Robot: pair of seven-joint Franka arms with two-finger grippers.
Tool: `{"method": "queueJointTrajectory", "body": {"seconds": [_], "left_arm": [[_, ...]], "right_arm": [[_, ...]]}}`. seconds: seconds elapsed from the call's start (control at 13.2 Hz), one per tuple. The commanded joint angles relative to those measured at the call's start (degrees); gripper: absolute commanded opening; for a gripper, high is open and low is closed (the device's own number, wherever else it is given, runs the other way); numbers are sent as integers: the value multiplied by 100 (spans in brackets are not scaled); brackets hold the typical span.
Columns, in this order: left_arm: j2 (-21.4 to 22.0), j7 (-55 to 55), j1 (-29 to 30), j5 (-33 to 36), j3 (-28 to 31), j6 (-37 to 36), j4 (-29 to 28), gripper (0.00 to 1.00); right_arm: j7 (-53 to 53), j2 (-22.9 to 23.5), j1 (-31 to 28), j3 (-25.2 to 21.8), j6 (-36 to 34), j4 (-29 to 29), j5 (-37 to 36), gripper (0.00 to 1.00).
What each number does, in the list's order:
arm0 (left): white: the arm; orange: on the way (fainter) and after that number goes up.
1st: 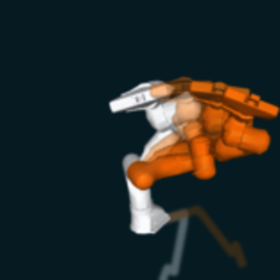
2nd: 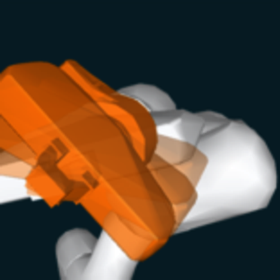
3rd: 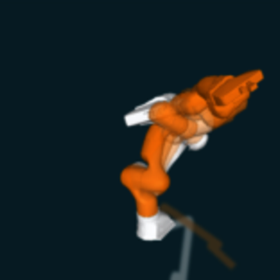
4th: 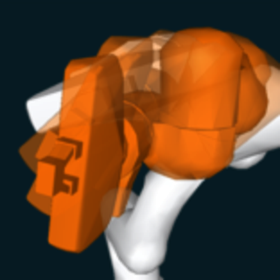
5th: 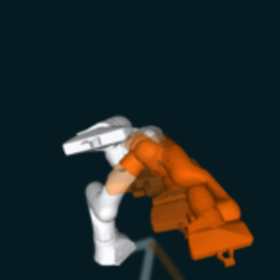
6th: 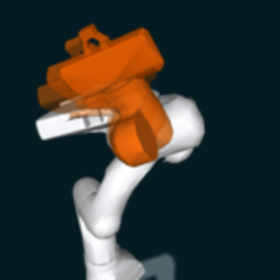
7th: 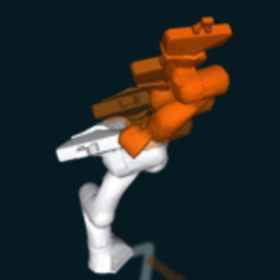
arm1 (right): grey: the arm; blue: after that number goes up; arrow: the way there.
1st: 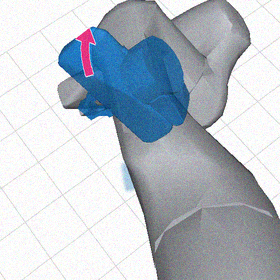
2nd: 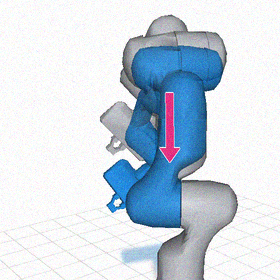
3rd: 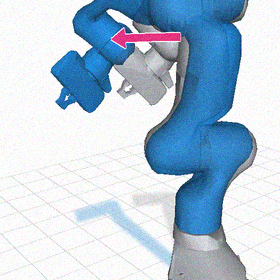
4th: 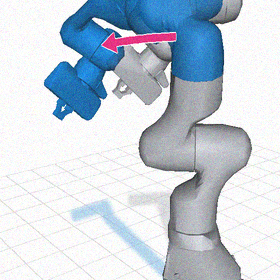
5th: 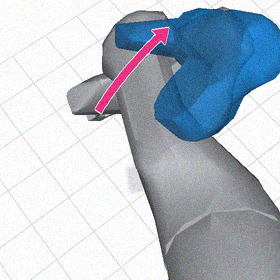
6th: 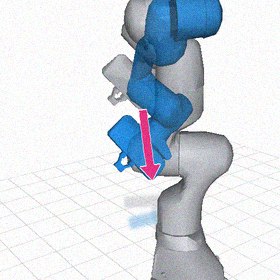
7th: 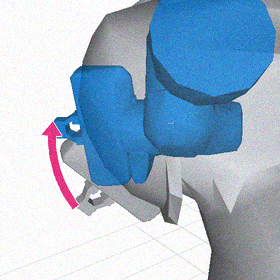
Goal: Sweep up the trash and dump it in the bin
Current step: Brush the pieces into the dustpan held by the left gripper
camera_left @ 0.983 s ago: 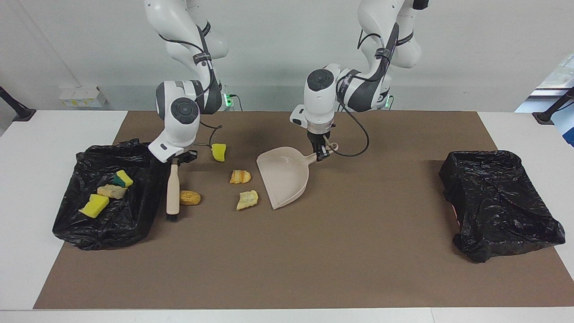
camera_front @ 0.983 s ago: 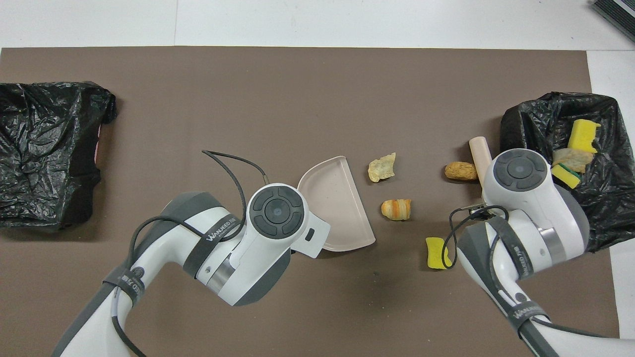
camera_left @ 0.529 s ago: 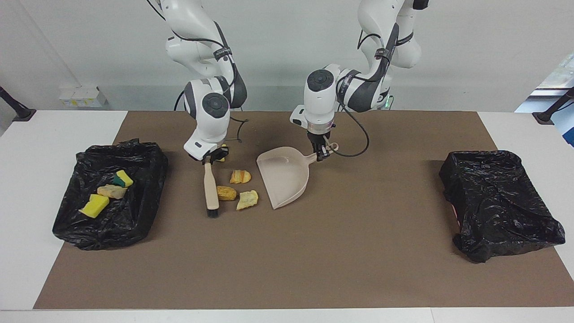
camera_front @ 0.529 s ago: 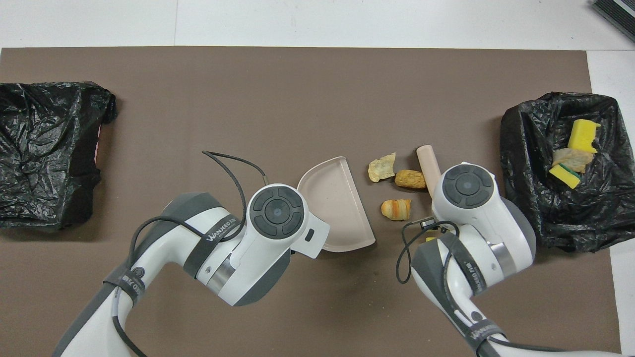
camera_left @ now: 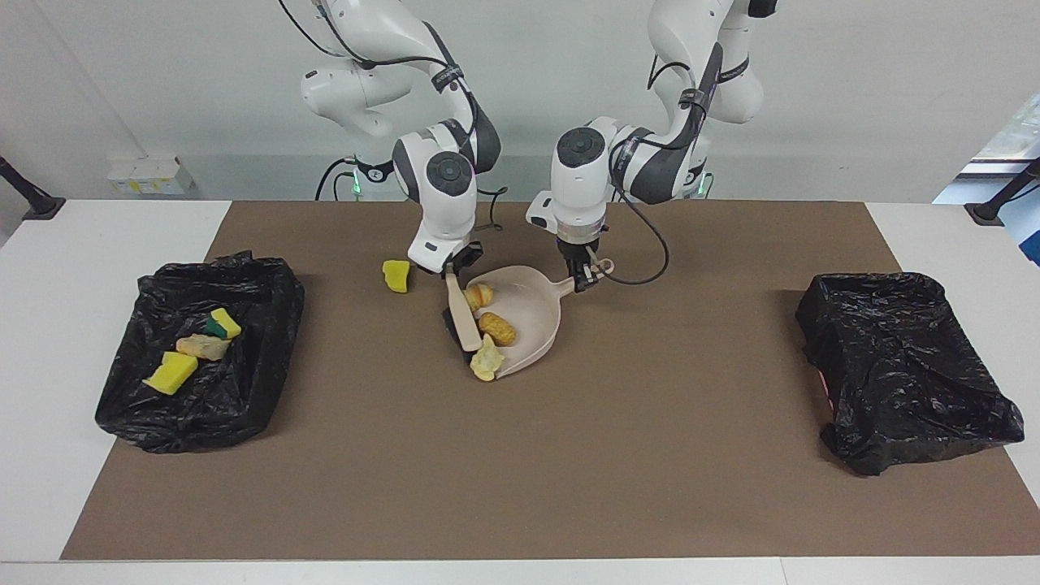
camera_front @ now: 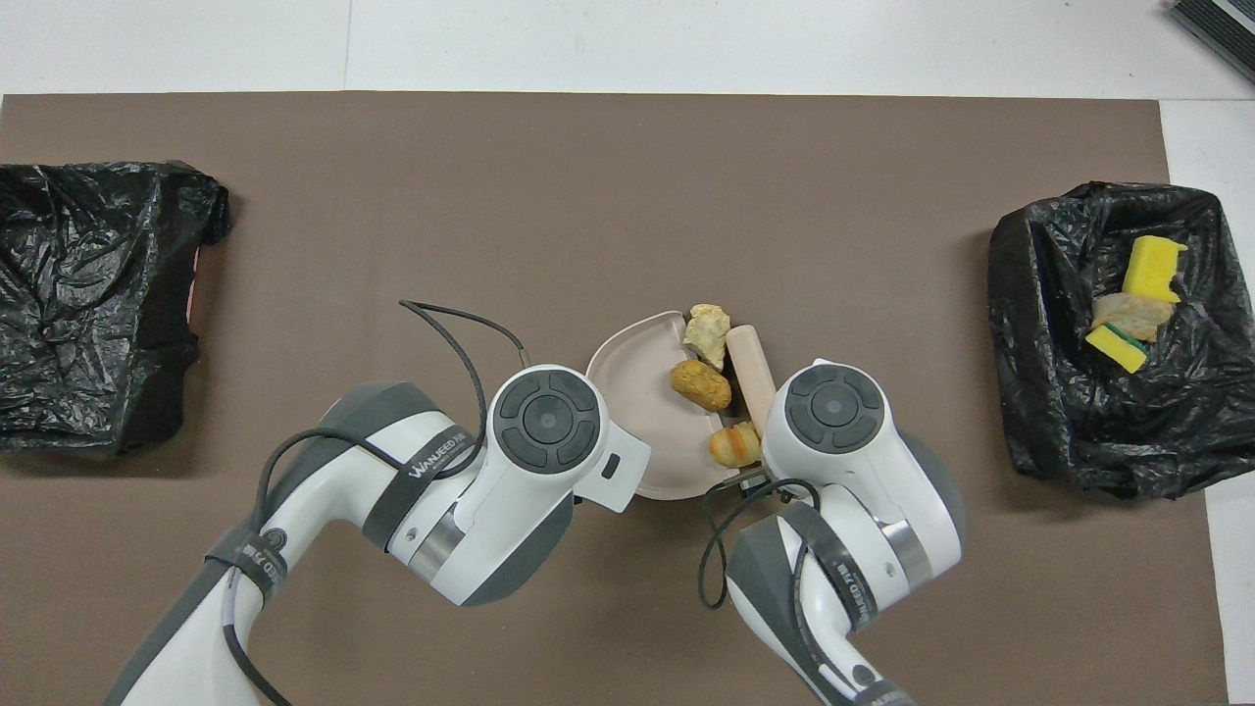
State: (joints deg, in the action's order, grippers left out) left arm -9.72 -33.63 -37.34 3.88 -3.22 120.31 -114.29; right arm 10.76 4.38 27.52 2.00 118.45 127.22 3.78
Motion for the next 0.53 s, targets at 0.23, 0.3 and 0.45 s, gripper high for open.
{"method": "queueJointTrajectory", "body": {"seconds": [0.23, 0.3, 0.45], "left_arm": [[172, -64, -54, 104, 67, 125, -252, 0], [172, -73, -45, 104, 67, 142, -252, 0], [163, -160, -37, 104, 67, 160, -252, 0]], "right_arm": [[-601, 10, 166, 2, -189, -205, 1450, 0], [-636, -34, 96, -15, -417, -285, 1441, 0], [-619, -165, -79, -86, -962, -487, 1336, 0]]}}
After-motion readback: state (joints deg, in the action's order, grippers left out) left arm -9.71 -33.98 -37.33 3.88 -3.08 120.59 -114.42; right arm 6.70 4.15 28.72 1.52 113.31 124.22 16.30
